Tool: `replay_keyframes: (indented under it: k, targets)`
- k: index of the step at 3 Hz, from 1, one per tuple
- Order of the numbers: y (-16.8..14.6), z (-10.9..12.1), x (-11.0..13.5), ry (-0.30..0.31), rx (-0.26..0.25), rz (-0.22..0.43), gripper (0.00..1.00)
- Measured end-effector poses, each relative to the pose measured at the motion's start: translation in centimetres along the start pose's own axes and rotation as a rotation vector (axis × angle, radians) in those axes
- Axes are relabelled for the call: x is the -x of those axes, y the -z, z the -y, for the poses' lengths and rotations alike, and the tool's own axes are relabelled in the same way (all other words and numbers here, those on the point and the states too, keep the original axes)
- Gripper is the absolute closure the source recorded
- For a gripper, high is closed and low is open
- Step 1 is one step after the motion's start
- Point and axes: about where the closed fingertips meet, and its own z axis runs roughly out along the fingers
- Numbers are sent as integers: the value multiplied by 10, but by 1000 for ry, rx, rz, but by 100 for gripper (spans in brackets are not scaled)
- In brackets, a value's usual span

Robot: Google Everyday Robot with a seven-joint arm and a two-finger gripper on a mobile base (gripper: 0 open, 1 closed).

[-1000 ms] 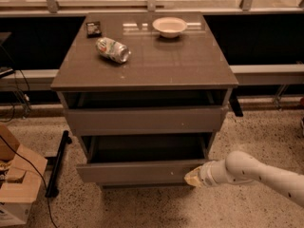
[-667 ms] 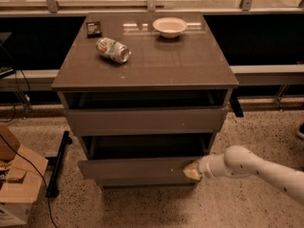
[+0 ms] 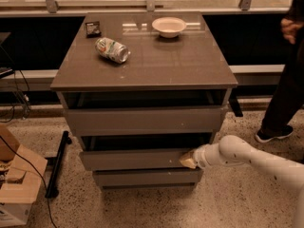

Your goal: Close middle drawer

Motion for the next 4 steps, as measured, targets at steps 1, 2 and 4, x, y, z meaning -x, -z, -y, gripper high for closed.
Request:
replay_keyframes:
  k: [1,2,4]
  targets:
    - [0,1,2,3,-1,0,100]
    - [-2,-1,2,4,3,0,82]
    - [-7,-5,2,5,12,-1,26]
